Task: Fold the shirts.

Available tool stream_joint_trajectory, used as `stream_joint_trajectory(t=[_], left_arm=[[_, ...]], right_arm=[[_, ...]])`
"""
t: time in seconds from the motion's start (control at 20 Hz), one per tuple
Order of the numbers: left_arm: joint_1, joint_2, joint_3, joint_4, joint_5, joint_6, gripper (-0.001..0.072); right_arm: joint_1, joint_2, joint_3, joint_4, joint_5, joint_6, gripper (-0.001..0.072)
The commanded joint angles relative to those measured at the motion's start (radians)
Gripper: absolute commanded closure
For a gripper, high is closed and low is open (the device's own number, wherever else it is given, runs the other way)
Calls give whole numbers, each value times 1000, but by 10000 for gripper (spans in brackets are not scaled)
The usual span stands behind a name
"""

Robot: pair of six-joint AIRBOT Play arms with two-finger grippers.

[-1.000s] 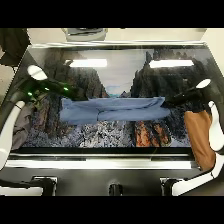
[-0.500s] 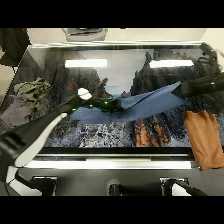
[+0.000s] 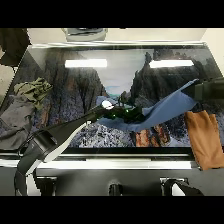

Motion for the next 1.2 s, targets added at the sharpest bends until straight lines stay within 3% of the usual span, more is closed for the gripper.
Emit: stream_joint_trajectory(t=[0.0,0.15,0.25,0.35,0.65,0.85,0.9,0.95,1.0,1.15], left_arm=[[55,67,8,86,-60,45,675],[153,235,8,424,-237,44,674],[223,358,8,657,-297,7,674],[306,474,8,798,-300,-20,674],[540,715,8,835,-330,-53,673],[578,775,8,836,-367,-53,673],[572,776,8,835,-375,-53,673],[566,774,8,836,-380,-53,673],[561,774,3,837,-379,-52,673],[560,774,-16,845,-403,-48,672]], right_arm=[[1,-51,0,129,-47,-43,667],[1,-148,0,347,-120,-92,667],[48,-211,0,381,-156,-103,667],[158,-285,0,381,-206,-110,667],[481,-541,0,383,-378,-117,662],[575,-666,0,384,-473,-97,642],[591,-688,0,385,-517,-78,590],[603,-703,0,385,-555,-60,381],[610,-708,0,383,-574,-71,72],[541,-666,1,265,-520,-85,41]])
